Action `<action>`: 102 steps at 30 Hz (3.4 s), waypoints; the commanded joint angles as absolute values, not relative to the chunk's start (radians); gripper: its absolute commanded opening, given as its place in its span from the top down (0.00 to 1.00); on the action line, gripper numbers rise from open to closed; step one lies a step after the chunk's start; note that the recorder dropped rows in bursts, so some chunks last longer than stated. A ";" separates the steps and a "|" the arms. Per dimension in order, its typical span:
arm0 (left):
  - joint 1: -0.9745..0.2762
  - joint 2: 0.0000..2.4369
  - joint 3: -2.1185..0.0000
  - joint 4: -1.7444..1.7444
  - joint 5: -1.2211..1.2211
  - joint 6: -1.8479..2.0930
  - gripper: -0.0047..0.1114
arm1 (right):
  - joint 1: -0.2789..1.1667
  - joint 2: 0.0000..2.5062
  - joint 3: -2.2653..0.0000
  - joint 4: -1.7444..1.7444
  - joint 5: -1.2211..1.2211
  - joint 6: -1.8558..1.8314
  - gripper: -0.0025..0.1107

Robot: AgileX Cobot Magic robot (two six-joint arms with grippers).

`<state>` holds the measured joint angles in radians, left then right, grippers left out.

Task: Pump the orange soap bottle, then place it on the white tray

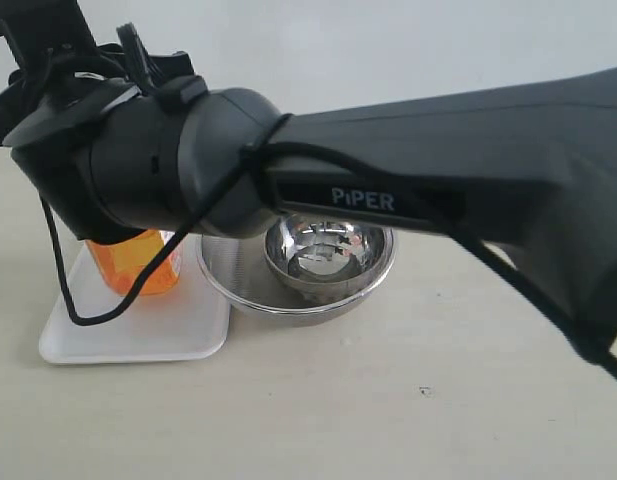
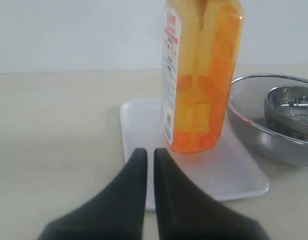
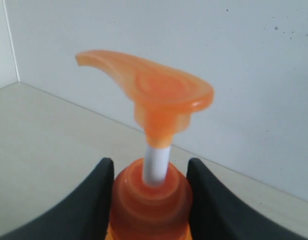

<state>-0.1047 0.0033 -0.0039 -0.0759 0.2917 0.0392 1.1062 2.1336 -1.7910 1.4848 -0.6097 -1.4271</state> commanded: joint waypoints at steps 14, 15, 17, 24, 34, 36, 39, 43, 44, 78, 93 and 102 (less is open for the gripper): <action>-0.103 0.000 0.000 -0.087 0.293 0.046 0.92 | 1.105 2.106 -1.804 1.432 -0.613 -1.423 0.98; -0.103 0.000 0.000 -0.087 0.293 0.046 0.92 | 1.105 2.106 -1.804 1.432 -0.613 -1.423 0.98; -0.103 0.000 0.000 -0.087 0.293 0.046 0.92 | 1.105 2.106 -1.804 1.432 -0.613 -1.423 0.98; -0.103 0.000 0.000 -0.087 0.293 0.046 0.92 | 1.105 2.106 -1.804 1.459 -0.690 -1.425 0.98; -0.103 0.000 0.000 -0.087 0.293 0.046 0.92 | 1.105 2.106 -1.804 1.466 -0.659 -1.427 0.98; -0.103 0.000 0.000 -0.087 0.293 0.046 0.92 | 1.105 2.106 -1.804 1.468 -0.659 -1.429 0.98; -0.103 0.000 0.000 -0.087 0.293 0.046 0.92 | 1.105 2.106 -1.804 1.472 -0.659 -1.429 0.98; -0.103 0.000 0.000 -0.087 0.293 0.046 0.92 | 1.105 2.108 -1.804 1.479 -0.659 -1.429 0.98; -0.103 0.000 0.000 -0.087 0.293 0.046 0.92 | 1.105 2.115 -1.804 1.479 -0.659 -1.429 0.98; -0.103 0.000 0.000 -0.087 0.293 0.046 0.92 | 1.105 2.142 -1.804 1.485 -0.641 -1.451 0.62; -0.103 0.000 0.000 -0.087 0.293 0.046 0.92 | 1.111 2.135 -1.804 1.494 -0.651 -1.451 0.62; -0.103 0.000 0.000 -0.087 0.293 0.046 0.92 | 1.117 2.135 -1.804 1.511 -0.651 -1.466 0.62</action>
